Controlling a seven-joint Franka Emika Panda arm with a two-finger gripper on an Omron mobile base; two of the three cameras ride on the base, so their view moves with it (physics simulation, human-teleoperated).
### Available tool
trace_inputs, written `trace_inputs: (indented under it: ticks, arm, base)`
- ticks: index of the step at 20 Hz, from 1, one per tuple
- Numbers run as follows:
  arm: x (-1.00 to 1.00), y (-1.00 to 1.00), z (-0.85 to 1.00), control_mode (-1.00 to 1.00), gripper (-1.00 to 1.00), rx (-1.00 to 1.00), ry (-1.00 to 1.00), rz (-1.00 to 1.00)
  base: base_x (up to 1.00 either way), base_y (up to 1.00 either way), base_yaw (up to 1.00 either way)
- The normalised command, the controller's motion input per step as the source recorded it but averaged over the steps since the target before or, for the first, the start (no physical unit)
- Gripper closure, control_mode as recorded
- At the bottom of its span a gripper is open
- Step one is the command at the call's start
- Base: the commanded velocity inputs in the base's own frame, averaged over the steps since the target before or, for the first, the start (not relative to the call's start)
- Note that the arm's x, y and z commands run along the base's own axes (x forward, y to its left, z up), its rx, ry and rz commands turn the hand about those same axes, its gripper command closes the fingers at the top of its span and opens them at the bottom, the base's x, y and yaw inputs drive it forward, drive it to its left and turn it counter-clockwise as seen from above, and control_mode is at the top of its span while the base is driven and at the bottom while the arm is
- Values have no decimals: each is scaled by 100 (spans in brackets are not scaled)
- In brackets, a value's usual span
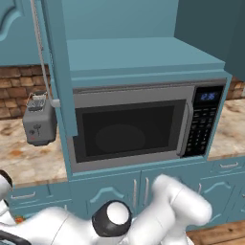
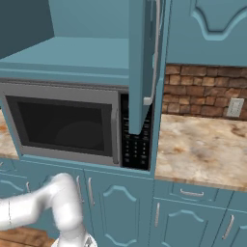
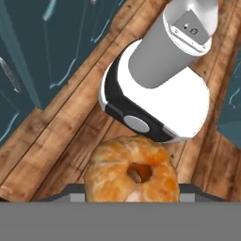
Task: Pick the tangerine from the counter and place it in the cabinet. Then close the cabinet.
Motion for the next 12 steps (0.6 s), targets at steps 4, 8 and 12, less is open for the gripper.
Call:
trace_inputs:
  ticks: [4,8,12]
  arm:
    - [-100,-100,-70,-100,100,23,-19,0]
    - [-83,-100,-19,-100,100,35,-9,-5]
    - [-66,-100,90,-100,100,17,-30,-4]
  base:
    - [0,0,0]
    - [0,0,0]
    - [0,0,0]
